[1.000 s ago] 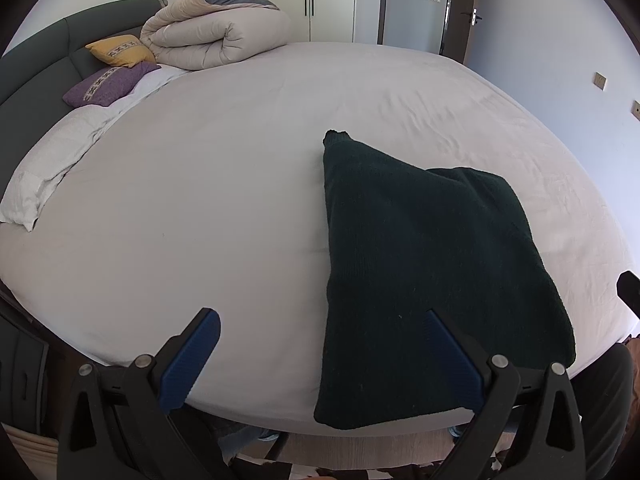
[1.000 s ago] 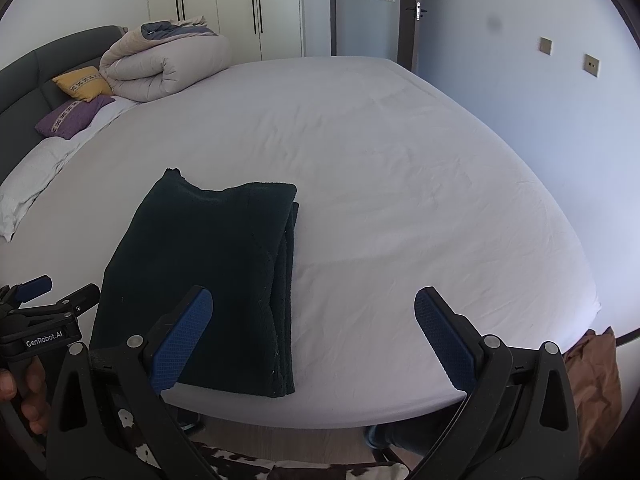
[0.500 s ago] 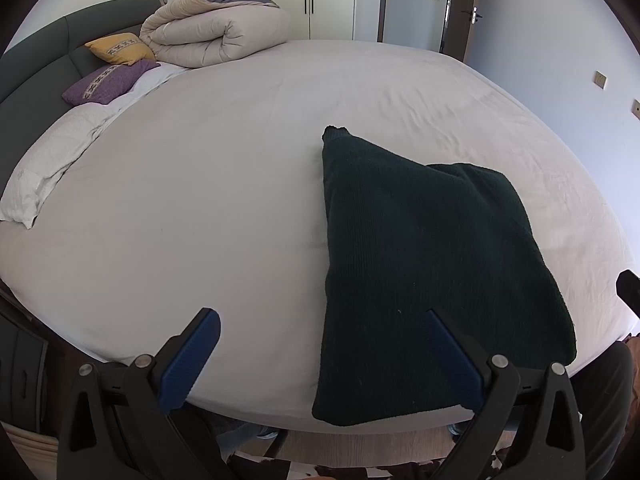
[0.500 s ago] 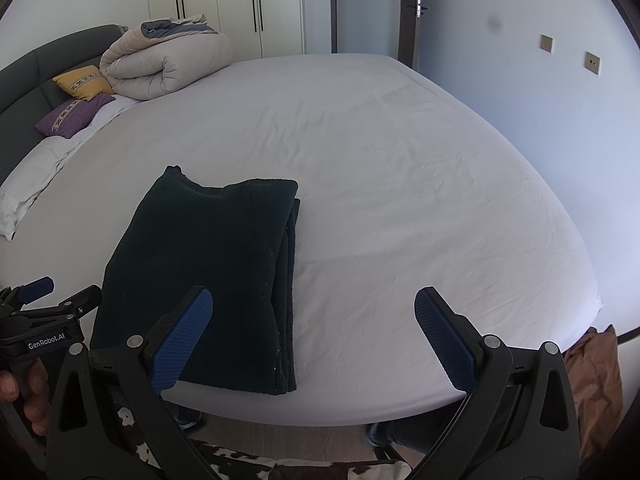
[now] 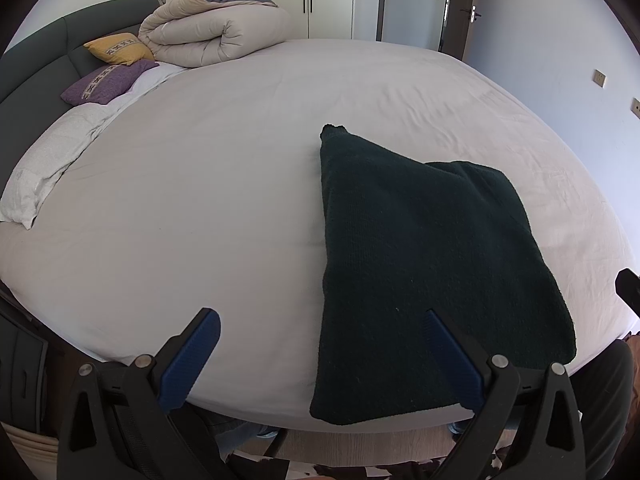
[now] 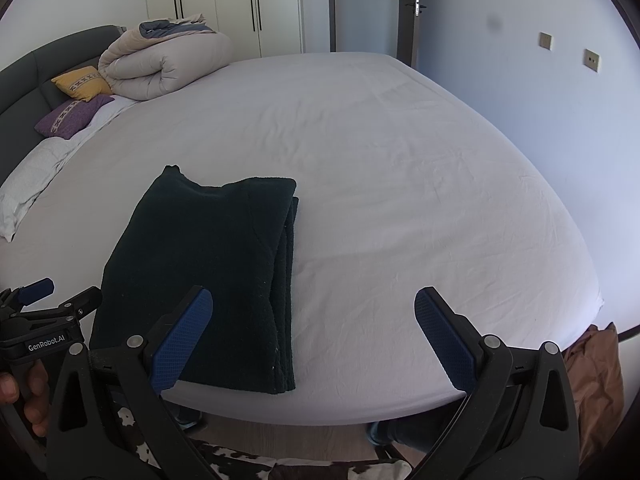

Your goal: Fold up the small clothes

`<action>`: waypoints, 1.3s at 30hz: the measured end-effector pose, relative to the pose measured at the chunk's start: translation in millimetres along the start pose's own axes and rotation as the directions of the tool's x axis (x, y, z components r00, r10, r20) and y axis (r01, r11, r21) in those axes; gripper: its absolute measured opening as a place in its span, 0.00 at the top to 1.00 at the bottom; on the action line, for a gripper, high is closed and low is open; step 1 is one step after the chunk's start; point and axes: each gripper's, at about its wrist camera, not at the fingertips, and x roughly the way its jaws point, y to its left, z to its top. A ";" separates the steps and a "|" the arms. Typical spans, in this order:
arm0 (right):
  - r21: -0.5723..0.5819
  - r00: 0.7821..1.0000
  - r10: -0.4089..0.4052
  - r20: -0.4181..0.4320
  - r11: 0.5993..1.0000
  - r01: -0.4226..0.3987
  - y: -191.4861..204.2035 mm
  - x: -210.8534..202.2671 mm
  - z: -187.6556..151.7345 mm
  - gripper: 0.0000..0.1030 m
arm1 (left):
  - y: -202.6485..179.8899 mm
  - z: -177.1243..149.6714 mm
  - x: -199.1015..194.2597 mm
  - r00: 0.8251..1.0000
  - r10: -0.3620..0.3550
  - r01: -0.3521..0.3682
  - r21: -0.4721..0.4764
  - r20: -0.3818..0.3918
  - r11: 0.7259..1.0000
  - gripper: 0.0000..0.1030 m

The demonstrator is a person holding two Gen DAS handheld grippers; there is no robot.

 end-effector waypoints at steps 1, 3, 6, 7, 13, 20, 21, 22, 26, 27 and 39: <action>0.000 1.000 -0.001 0.000 1.000 0.001 -0.6 -0.1 0.5 0.00 | -0.1 -0.1 0.0 1.000 0.000 0.000 0.001 0.000 1.000 0.00; 0.000 1.000 0.001 -0.001 1.000 -0.001 0.0 0.2 0.0 0.00 | 0.1 -0.6 0.6 1.000 0.000 0.000 0.002 -0.001 1.000 0.00; 0.000 1.000 -0.001 -0.001 1.000 0.001 0.0 0.4 0.1 0.00 | 0.5 -0.8 1.2 1.000 -0.001 0.001 0.003 -0.003 1.000 0.00; 0.000 1.000 0.001 -0.001 1.000 -0.001 -0.1 0.4 0.1 0.00 | 0.5 -0.9 1.2 1.000 0.000 0.000 0.003 -0.003 1.000 0.00; 0.002 1.000 0.000 0.000 1.000 0.000 0.0 0.8 0.2 0.00 | 0.6 -1.3 1.4 1.000 -0.002 0.002 0.005 -0.004 1.000 0.00; 0.003 1.000 0.001 0.000 1.000 -0.001 2.5 1.1 -0.9 0.00 | 1.6 -0.2 2.9 1.000 -0.004 0.004 0.008 -0.007 1.000 0.00; 0.003 1.000 0.001 0.000 1.000 -0.001 3.0 1.3 -1.4 0.00 | 1.5 -0.3 2.9 1.000 -0.004 0.004 0.009 -0.008 1.000 0.00; 0.003 1.000 0.001 -0.001 1.000 -0.001 2.6 1.3 -1.0 0.00 | 1.4 -0.4 2.8 1.000 -0.004 0.004 0.008 -0.008 1.000 0.00; 0.004 1.000 0.001 -0.002 1.000 -0.001 3.5 1.2 -1.2 0.00 | 2.0 0.8 3.8 1.000 -0.005 0.005 0.008 -0.011 1.000 0.00; 0.004 1.000 0.001 -0.002 1.000 -0.001 3.5 1.2 -1.1 0.00 | 2.2 0.4 3.6 1.000 -0.005 0.005 0.007 -0.011 1.000 0.00; 0.002 1.000 0.004 -0.004 1.000 -0.004 6.3 1.4 -2.0 0.00 | 4.0 2.5 6.2 1.000 -0.010 0.010 0.010 -0.017 1.000 0.00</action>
